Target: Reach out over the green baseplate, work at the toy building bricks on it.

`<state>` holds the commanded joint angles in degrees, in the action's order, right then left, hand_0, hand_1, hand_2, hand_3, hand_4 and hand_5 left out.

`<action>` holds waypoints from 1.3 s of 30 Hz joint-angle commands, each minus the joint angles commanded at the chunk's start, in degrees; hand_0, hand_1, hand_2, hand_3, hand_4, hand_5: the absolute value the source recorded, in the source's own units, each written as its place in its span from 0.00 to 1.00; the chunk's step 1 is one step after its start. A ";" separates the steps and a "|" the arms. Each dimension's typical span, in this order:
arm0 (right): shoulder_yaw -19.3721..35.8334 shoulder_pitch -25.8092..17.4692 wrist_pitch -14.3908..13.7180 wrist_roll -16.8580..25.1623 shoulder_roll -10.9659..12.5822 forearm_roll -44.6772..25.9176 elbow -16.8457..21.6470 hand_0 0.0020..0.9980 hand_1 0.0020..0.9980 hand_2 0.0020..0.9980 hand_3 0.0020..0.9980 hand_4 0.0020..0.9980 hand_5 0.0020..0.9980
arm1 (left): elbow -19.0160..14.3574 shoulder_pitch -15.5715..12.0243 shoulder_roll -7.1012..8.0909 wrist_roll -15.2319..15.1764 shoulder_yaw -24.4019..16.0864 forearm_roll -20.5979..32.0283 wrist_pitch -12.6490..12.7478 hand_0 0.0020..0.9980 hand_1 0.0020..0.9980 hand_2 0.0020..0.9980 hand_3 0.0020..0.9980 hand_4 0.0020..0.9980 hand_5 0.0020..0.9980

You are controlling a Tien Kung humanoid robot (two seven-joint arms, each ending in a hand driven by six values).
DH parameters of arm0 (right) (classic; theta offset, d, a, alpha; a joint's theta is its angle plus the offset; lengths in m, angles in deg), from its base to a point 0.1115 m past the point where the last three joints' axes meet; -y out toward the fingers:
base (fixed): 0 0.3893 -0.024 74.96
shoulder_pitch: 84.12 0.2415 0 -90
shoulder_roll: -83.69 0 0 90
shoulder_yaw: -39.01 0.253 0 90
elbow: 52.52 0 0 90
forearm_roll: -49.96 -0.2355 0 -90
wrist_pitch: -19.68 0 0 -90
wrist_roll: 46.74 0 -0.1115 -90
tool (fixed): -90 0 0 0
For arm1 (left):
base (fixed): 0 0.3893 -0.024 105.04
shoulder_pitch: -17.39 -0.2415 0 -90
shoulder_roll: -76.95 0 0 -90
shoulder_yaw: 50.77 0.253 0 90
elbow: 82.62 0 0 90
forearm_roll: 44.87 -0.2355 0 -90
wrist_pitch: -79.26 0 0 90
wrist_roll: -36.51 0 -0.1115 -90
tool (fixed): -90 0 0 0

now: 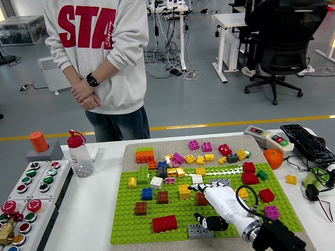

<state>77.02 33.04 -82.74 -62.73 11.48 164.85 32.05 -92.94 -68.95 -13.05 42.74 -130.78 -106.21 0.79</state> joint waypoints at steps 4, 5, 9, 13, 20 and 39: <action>-0.51 0.31 -0.83 0.39 -0.66 0.11 -0.40 0.85 0.77 0.77 0.79 0.66 0.13 | 0.00 -0.05 0.00 0.00 0.13 0.12 -0.01 0.66 0.69 0.71 0.57 0.33 1.00; -0.59 0.45 -1.20 0.43 -0.90 0.16 -0.80 0.85 0.77 0.77 0.79 0.66 0.13 | 0.00 -0.05 0.00 -0.02 0.16 0.21 -0.01 0.66 0.69 0.71 0.57 0.33 1.00; -0.51 0.86 -2.38 0.49 -1.60 0.34 -2.45 0.85 0.77 0.77 0.78 0.65 0.13 | 0.00 -0.05 0.00 -0.09 0.29 0.51 -0.01 0.66 0.69 0.72 0.57 0.33 1.00; 0.09 1.15 -3.07 0.64 -2.10 0.30 -3.91 0.85 0.77 0.77 0.78 0.65 0.13 | 0.00 -0.01 0.00 -0.12 0.42 0.74 -0.04 0.66 0.69 0.72 0.57 0.33 1.00; -0.04 1.95 -2.22 0.94 -2.27 -0.72 -3.70 0.80 0.75 0.76 0.77 0.66 0.13 | 0.00 0.07 0.00 -0.14 0.46 0.94 -0.06 0.66 0.69 0.72 0.57 0.33 1.00; -8.18 10.78 6.77 -3.06 -5.27 -4.35 -3.05 0.82 0.76 0.76 0.78 0.66 0.14 | 0.00 0.41 0.00 -0.21 0.69 1.41 -0.04 0.66 0.69 0.71 0.57 0.33 1.00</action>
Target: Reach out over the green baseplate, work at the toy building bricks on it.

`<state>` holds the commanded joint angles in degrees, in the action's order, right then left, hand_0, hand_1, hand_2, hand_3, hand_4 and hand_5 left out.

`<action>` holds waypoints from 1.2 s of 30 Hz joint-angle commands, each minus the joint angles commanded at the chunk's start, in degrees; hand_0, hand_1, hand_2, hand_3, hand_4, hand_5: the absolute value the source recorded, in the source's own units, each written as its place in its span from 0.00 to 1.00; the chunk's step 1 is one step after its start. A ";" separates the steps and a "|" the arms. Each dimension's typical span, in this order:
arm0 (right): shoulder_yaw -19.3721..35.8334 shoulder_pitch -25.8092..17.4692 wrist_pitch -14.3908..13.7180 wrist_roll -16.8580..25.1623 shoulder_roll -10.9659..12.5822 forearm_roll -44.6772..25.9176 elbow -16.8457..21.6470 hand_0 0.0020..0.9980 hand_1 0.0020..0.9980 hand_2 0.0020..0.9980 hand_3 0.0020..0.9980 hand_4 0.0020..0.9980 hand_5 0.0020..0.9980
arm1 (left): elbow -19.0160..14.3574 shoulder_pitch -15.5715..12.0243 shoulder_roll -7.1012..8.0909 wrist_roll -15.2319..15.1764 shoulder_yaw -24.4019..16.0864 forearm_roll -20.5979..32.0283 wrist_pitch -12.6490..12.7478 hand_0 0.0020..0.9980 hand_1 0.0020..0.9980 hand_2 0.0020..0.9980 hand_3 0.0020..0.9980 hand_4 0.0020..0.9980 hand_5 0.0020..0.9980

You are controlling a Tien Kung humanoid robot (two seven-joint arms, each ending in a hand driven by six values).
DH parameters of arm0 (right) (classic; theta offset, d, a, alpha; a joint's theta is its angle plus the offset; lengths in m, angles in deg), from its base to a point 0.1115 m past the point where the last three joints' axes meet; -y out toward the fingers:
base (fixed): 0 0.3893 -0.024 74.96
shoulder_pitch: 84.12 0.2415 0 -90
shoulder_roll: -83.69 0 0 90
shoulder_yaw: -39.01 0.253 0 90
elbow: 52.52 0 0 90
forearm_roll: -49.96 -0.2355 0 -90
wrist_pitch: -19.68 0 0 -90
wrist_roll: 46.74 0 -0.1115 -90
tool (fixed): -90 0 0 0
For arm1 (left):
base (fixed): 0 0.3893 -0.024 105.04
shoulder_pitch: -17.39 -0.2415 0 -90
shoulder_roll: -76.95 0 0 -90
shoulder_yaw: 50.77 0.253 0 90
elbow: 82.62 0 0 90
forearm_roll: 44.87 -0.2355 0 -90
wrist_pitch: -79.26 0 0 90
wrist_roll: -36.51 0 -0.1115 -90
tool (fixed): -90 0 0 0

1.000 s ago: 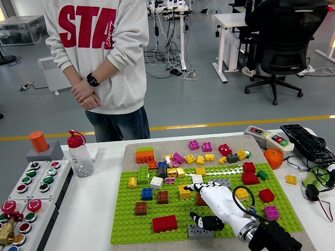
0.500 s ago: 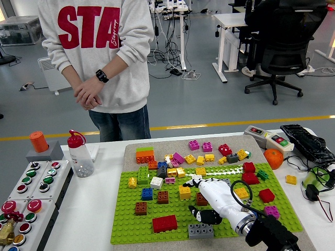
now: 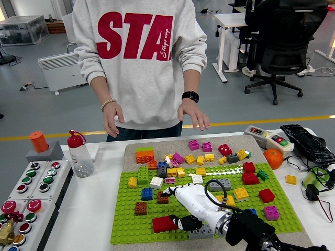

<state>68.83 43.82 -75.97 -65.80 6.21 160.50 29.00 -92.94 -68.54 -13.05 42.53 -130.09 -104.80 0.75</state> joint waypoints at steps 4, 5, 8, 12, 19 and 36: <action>-1.78 1.28 1.13 -0.82 -1.36 -0.29 -1.49 0.82 0.76 0.76 0.78 0.66 0.14 | 0.00 0.07 0.00 0.00 0.02 -0.01 0.03 0.66 0.69 0.71 0.57 0.33 1.00; -2.02 1.48 1.30 -0.94 -1.58 -0.30 -1.77 0.82 0.76 0.76 0.78 0.66 0.14 | 0.00 0.10 0.00 0.00 0.02 -0.01 0.04 0.66 0.69 0.71 0.57 0.33 1.00; -2.58 1.98 1.79 -1.27 -2.07 -0.27 -2.43 0.82 0.76 0.76 0.78 0.67 0.14 | 0.00 0.17 0.00 0.00 -0.05 -0.06 0.06 0.66 0.69 0.71 0.57 0.33 1.00; -3.16 2.42 2.17 -1.64 -2.53 -0.22 -3.01 0.82 0.76 0.76 0.78 0.67 0.14 | 0.00 0.24 0.00 -0.01 -0.08 -0.01 0.09 0.66 0.69 0.71 0.57 0.33 1.00; -4.29 2.88 2.62 -2.18 -3.63 -0.11 -4.25 0.81 0.76 0.76 0.78 0.68 0.16 | 0.00 0.24 0.00 0.06 -0.01 0.07 0.14 0.66 0.69 0.71 0.57 0.33 1.00; -5.74 3.73 1.30 -2.53 -5.35 0.25 -8.10 0.72 0.71 0.70 0.72 0.70 0.20 | 0.00 0.38 0.02 0.20 0.03 -0.08 0.10 0.66 0.69 0.72 0.58 0.33 1.00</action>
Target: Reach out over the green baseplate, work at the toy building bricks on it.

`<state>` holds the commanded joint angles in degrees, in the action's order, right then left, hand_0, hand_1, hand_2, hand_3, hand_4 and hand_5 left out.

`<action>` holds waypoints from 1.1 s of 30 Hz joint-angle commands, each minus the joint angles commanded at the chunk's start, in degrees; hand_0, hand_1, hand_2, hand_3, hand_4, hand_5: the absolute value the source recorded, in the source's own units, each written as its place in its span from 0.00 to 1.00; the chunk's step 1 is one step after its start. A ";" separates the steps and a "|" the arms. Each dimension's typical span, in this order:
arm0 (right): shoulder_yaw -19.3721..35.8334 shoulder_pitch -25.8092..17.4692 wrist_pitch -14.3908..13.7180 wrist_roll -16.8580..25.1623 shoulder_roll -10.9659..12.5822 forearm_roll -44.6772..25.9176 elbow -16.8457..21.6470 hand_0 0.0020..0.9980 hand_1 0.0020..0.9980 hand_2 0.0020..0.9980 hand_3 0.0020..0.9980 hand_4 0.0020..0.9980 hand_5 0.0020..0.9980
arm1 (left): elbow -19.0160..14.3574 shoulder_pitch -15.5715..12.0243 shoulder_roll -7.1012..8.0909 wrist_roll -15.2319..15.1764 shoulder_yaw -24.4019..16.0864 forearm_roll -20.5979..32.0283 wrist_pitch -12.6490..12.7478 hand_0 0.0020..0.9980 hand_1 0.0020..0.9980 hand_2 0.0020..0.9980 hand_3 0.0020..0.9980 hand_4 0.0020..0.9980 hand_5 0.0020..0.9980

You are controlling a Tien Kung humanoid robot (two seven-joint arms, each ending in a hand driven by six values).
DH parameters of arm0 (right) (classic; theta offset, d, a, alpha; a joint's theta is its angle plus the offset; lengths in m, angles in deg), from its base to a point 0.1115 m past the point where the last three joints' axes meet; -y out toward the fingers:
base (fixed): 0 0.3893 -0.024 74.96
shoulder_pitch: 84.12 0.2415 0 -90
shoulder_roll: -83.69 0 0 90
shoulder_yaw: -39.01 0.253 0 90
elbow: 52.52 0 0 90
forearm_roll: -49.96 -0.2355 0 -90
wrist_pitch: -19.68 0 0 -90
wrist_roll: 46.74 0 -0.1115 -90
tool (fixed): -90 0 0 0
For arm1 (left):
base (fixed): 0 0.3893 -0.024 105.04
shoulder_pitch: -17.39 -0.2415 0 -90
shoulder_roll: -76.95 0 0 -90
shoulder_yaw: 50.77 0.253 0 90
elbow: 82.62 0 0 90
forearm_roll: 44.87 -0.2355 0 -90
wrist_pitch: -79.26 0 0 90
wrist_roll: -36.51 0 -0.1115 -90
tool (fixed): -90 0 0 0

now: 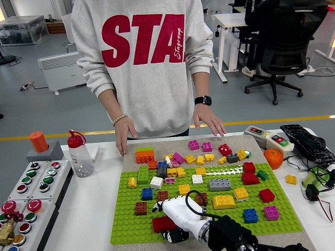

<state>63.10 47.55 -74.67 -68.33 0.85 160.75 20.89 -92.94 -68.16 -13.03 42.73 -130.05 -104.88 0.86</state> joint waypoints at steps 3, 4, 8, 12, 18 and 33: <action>0.10 -0.12 -0.62 0.07 -0.13 0.21 -0.43 0.72 0.71 0.70 0.72 0.70 0.20 | 0.00 -0.01 -0.01 0.04 -0.04 -0.12 0.01 0.66 0.69 0.72 0.58 0.33 1.00; 0.13 -0.13 -0.71 0.10 -0.16 0.26 -0.51 0.72 0.71 0.70 0.72 0.70 0.20 | 0.00 -0.02 -0.01 0.05 -0.04 -0.13 0.01 0.66 0.69 0.72 0.58 0.33 1.00; -0.06 -0.12 -0.60 0.03 -0.17 0.44 -0.93 0.69 0.68 0.67 0.70 0.70 0.20 | 0.00 -0.08 0.00 0.13 -0.06 -0.30 0.02 0.66 0.69 0.72 0.58 0.33 1.00; -0.44 -0.17 -0.65 0.15 -0.23 0.71 -1.43 0.67 0.67 0.65 0.70 0.70 0.20 | 0.00 -0.18 0.00 0.20 -0.04 -0.37 0.06 0.66 0.69 0.72 0.58 0.33 1.00; -0.69 -0.23 -1.03 0.55 -0.44 1.20 -1.97 0.64 0.65 0.64 0.69 0.69 0.20 | 0.00 -0.31 -0.02 0.26 -0.02 -0.47 0.12 0.66 0.69 0.72 0.58 0.33 1.00; -1.30 -0.46 -1.49 1.19 -0.91 1.34 -3.11 0.45 0.56 0.58 0.68 0.68 0.19 | 0.00 -0.64 0.01 0.35 0.41 -0.36 0.08 0.66 0.69 0.71 0.58 0.33 1.00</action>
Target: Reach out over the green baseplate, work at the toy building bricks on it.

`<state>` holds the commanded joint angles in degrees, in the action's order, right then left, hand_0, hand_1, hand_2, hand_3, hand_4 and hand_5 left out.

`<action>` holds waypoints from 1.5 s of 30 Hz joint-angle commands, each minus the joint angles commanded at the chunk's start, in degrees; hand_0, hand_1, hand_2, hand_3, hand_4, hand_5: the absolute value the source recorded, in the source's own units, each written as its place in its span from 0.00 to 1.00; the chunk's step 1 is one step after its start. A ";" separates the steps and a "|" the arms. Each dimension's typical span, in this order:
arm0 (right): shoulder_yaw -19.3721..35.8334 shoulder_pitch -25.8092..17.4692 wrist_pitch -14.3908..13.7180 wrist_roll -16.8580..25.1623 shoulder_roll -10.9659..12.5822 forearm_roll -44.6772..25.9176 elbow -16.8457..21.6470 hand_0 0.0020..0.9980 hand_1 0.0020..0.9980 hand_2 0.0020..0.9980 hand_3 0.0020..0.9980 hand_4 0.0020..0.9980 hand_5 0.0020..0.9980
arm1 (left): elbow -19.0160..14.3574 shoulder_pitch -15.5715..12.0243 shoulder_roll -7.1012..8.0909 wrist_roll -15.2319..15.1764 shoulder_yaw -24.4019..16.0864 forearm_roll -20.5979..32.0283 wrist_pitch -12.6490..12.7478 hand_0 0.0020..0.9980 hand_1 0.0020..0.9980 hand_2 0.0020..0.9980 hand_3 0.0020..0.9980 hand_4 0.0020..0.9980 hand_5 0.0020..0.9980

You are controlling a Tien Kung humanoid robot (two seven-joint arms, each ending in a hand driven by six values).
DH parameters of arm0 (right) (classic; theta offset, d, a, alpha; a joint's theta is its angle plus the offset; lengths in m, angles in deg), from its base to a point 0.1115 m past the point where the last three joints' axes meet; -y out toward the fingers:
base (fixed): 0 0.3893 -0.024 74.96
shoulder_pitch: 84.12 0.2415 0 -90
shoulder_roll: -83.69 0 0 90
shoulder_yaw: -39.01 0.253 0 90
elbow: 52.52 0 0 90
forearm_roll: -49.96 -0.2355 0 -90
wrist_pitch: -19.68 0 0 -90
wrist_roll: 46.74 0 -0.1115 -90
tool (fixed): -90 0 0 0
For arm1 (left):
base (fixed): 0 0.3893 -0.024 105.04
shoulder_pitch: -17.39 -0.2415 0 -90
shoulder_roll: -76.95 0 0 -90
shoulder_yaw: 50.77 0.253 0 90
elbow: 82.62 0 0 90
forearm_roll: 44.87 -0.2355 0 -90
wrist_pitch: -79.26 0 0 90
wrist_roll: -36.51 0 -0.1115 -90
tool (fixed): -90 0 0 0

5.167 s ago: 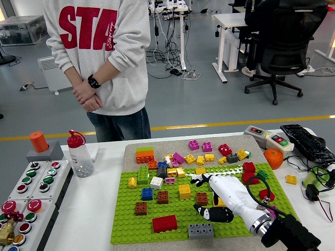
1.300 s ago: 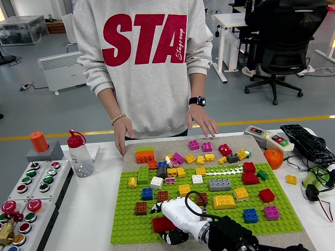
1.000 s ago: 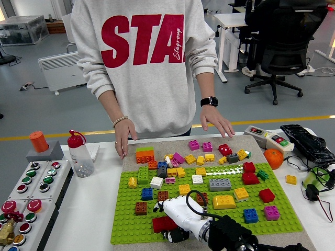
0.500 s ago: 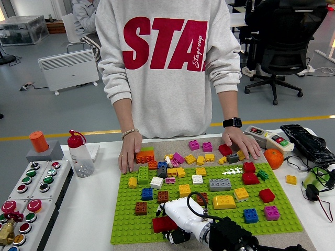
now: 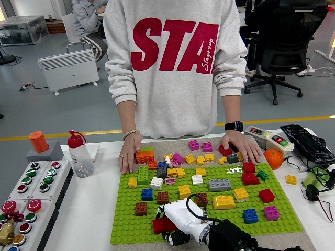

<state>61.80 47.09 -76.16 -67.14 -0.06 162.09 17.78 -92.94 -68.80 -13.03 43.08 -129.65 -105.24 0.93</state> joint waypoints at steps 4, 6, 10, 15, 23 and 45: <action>0.06 0.00 -0.85 0.48 -0.04 0.31 -0.14 0.40 0.51 0.54 0.66 0.66 0.18 | 0.00 0.00 0.04 -0.11 0.06 0.26 0.00 0.66 0.69 0.72 0.58 0.33 1.00; 0.04 0.02 -1.29 0.71 -0.05 0.40 -0.14 0.40 0.51 0.54 0.66 0.66 0.18 | 0.00 0.04 0.06 -0.13 0.08 0.32 -0.01 0.66 0.69 0.72 0.58 0.33 1.00; 0.02 0.06 -1.82 1.08 -0.03 0.52 -0.16 0.35 0.47 0.52 0.63 0.63 0.16 | 0.00 0.13 0.10 -0.13 0.03 0.33 0.00 0.66 0.69 0.72 0.58 0.33 1.00; 0.15 0.09 -2.39 1.71 0.09 0.63 -0.14 0.35 0.47 0.52 0.63 0.63 0.16 | 0.00 0.23 0.13 -0.12 -0.04 0.33 0.02 0.66 0.69 0.72 0.58 0.33 1.00; 0.76 0.11 -3.43 2.76 0.60 1.27 0.96 0.30 0.44 0.50 0.59 0.61 0.14 | 0.00 0.29 0.10 -0.12 -0.12 0.38 0.05 0.66 0.69 0.72 0.58 0.33 1.00; 6.67 -4.39 -6.85 8.00 14.75 3.91 15.14 0.30 0.43 0.51 0.57 0.57 0.10 | 0.00 0.42 0.23 -0.33 -0.72 0.41 0.07 0.66 0.69 0.71 0.58 0.33 1.00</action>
<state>68.47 42.70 -83.02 -59.14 14.69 166.00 32.92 -92.94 -68.38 -12.80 42.75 -130.37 -104.83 1.00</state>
